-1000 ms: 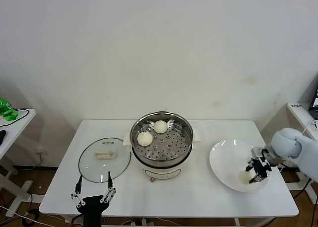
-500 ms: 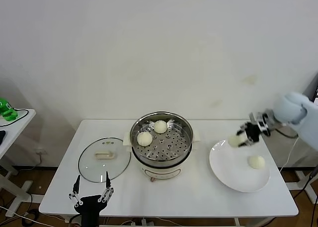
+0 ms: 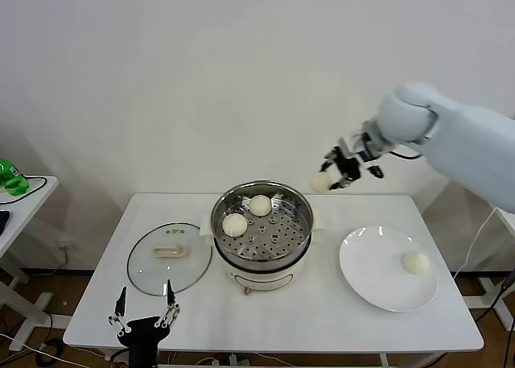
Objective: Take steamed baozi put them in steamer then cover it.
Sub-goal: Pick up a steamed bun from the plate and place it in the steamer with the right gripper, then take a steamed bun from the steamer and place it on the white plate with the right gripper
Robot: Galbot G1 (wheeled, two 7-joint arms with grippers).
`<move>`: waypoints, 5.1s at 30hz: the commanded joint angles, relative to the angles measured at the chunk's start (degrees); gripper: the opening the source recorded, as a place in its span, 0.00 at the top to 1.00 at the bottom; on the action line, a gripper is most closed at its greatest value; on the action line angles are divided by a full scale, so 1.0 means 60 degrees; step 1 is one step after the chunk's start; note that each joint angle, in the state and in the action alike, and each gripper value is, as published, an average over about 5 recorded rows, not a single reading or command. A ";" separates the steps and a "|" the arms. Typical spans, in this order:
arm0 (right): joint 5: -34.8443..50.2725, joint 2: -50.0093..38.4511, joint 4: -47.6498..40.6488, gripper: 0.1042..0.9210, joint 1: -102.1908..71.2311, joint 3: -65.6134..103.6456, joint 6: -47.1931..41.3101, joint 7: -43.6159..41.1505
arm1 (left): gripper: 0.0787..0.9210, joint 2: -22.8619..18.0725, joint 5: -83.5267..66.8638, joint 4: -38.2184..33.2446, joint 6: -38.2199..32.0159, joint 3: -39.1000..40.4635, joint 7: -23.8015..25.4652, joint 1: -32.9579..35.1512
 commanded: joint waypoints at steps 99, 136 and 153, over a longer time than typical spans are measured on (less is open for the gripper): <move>-0.2123 -0.4626 -0.0963 0.12 -0.3190 -0.0381 -0.0354 0.1444 | 0.12 0.0568 0.0068 -0.0214 -0.0187 0.0283 0.0054 -0.0296; -0.2977 -0.2112 -0.4136 0.12 -0.6890 0.3025 -0.0325 0.1181 | 0.12 0.0339 0.0250 -0.0053 -0.0344 0.0060 0.0033 0.0029; -0.3286 -0.1846 -0.4407 0.29 -0.6966 0.3183 -0.0292 0.1138 | 0.12 0.0288 0.0255 -0.0072 -0.0396 0.0037 0.0015 0.0048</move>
